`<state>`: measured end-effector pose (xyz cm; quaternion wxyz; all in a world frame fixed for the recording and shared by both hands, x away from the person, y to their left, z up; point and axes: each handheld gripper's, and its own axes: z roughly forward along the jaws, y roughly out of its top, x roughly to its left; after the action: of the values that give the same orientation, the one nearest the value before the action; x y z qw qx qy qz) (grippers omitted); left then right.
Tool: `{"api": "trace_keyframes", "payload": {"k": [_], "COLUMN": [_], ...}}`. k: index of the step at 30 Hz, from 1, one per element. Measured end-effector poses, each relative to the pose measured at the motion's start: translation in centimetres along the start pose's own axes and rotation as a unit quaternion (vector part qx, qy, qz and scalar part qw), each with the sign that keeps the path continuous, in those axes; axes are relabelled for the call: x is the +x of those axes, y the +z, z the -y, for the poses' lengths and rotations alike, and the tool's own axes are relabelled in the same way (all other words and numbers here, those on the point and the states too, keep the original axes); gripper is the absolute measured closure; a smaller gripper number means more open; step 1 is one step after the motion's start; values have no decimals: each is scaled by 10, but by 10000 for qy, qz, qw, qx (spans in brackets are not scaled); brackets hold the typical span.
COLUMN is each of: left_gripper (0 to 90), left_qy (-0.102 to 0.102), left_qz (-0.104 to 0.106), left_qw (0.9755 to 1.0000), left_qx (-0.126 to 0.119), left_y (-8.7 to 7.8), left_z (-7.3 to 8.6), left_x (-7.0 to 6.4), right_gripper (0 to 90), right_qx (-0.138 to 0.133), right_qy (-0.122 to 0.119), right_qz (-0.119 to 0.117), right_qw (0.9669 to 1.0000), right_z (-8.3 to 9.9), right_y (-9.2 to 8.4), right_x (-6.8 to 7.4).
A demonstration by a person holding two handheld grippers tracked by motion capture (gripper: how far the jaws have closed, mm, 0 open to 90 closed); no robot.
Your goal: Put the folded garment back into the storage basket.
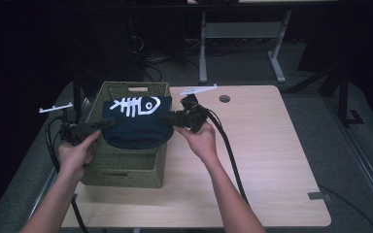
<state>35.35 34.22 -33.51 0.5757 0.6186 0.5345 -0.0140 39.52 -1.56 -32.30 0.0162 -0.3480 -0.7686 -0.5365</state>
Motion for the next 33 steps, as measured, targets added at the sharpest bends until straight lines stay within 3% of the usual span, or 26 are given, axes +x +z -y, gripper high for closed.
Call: {"api": "trace_keyframes", "payload": {"k": [20, 33], "left_gripper": [669, 658], "left_qy": [27, -130], "left_qz": [-232, -377], "left_qw": [9997, 9992], "left_qx": [47, 43], "left_y": [-10, -18], "left_z": [0, 3], "left_x": [13, 29], "right_gripper": [708, 707], "right_qx": [72, 182], "right_qy": [45, 55], "right_qz": [-72, -71], "right_qw": [9999, 9998], "right_z": [0, 3], "right_y": [21, 41], "right_x": [4, 8]}}
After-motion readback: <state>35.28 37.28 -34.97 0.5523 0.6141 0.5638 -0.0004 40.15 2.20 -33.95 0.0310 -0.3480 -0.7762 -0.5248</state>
